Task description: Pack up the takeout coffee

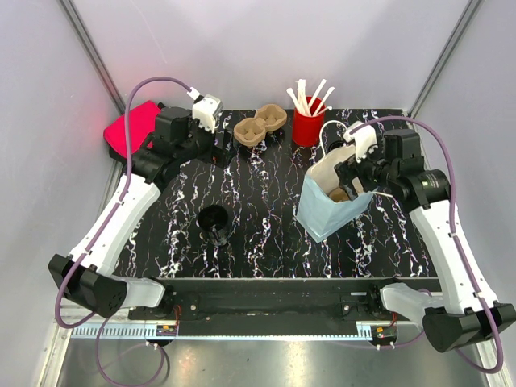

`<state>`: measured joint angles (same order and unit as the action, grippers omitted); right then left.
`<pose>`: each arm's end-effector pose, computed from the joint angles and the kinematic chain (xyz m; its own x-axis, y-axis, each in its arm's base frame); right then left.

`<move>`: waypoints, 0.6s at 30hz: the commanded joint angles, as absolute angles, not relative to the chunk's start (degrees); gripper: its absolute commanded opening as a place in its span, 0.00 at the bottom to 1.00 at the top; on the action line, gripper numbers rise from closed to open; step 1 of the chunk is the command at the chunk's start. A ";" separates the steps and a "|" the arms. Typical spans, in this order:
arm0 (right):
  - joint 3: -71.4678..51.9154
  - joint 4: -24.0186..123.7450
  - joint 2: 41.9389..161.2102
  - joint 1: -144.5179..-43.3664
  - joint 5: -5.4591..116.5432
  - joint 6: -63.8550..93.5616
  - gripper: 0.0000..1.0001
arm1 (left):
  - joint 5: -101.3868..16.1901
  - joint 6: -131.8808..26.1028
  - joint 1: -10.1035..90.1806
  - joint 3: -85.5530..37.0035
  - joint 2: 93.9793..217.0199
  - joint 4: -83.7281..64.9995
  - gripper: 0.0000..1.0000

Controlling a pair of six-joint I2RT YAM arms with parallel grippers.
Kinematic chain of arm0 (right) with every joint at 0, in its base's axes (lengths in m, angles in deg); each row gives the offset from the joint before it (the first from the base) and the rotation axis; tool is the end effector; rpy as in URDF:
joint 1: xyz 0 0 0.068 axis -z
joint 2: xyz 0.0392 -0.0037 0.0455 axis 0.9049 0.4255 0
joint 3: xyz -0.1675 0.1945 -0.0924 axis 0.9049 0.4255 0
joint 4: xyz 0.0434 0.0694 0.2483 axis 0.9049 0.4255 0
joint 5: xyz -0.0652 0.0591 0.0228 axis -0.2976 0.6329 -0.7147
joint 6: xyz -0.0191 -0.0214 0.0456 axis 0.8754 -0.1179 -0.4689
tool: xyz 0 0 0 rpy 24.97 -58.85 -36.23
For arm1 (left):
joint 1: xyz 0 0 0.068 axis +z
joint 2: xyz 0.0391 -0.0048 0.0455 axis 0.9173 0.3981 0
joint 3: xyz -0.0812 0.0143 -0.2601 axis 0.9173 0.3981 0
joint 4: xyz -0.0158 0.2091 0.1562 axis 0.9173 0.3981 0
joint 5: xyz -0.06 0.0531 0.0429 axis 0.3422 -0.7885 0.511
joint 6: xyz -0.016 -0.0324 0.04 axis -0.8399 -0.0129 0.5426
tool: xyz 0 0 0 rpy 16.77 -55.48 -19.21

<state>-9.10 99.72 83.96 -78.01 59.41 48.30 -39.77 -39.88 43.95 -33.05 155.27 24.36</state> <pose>0.2076 0.0560 0.3889 -0.3792 -0.5401 -0.7513 -0.6095 0.7567 -0.2364 0.2634 -0.1170 0.4056 -0.3891 0.1883 -0.9017 0.5466 0.8351 -0.0614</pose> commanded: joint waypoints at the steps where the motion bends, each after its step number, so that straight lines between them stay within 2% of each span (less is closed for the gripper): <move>1: -13.50 102.52 81.75 -78.44 59.76 49.35 0.99 | -39.00 -40.08 44.13 -34.72 154.19 22.62 0.99; 18: -25.18 107.98 75.34 -78.44 59.86 52.34 1.00 | -35.57 -39.47 43.08 -39.55 156.73 24.29 0.99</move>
